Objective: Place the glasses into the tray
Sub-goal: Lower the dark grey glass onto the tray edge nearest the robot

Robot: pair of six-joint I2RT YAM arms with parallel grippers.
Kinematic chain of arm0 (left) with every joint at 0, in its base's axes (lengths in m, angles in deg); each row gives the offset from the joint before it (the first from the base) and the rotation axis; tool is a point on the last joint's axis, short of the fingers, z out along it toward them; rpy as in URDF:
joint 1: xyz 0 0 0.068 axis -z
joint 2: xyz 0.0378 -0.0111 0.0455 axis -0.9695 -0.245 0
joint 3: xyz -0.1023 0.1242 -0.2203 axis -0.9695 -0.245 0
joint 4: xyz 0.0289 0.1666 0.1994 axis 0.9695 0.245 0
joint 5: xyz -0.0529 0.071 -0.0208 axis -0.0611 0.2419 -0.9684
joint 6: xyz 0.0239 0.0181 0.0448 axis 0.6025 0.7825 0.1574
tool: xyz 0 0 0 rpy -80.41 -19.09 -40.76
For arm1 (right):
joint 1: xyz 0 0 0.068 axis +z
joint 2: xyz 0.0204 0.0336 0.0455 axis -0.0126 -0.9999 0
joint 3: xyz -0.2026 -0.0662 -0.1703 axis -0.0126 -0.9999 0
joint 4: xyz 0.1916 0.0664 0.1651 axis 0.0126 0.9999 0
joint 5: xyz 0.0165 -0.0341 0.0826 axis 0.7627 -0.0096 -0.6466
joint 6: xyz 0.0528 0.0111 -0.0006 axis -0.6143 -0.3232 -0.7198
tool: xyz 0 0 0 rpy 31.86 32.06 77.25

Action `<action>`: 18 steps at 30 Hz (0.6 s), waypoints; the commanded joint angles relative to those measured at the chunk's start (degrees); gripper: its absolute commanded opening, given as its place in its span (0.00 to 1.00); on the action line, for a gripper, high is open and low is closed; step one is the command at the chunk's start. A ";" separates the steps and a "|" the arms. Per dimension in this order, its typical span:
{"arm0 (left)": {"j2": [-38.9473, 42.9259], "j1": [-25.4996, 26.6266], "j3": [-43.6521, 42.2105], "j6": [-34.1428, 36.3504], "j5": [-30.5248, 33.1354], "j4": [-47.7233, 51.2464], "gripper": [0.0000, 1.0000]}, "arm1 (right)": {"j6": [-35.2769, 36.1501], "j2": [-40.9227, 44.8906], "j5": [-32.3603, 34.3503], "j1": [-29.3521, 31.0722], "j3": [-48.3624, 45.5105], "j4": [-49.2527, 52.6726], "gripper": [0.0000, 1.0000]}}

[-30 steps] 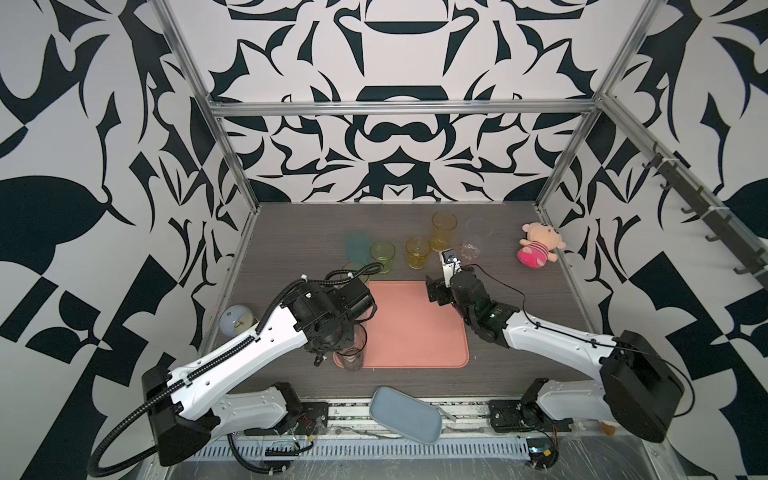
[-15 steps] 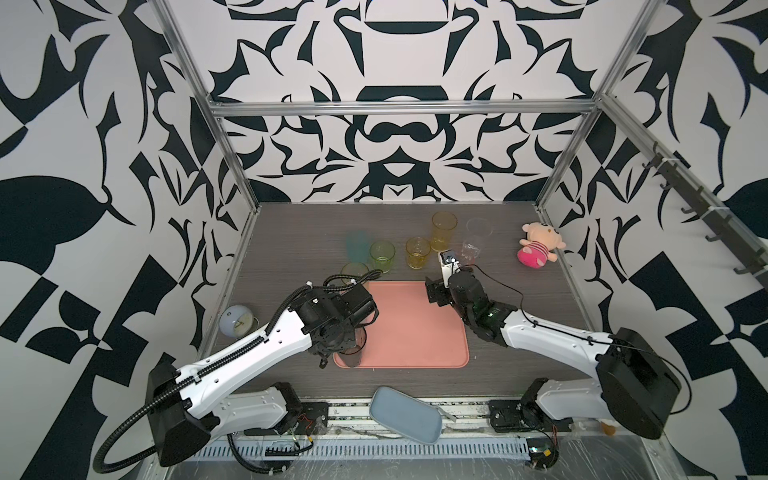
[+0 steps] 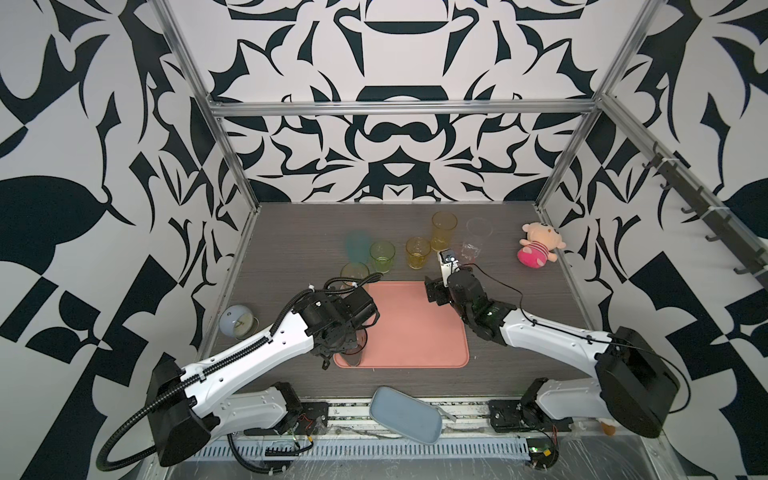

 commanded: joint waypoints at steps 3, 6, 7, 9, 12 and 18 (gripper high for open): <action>1.39 0.04 -1.84 -2.02 1.49 0.55 0.00 | -0.89 0.12 0.79 0.21 2.30 -0.74 0.94; 1.73 0.10 -2.73 -0.49 0.46 -1.64 0.00 | -0.88 0.01 0.71 0.23 2.25 -0.64 0.94; 1.67 0.14 -3.04 -0.19 0.18 -2.37 0.00 | -0.93 0.01 0.71 0.25 2.25 -0.64 0.94; 1.49 0.12 -3.34 0.16 -0.11 -3.02 0.00 | -0.98 -0.08 0.72 0.21 2.34 -0.65 0.94; 1.02 0.12 -3.10 0.26 -0.06 -2.77 0.01 | -0.92 -0.17 0.71 0.22 2.43 -0.53 0.94; 0.53 0.14 -1.54 0.69 0.64 -1.23 0.16 | -0.98 -0.35 0.56 0.21 2.51 -0.51 0.94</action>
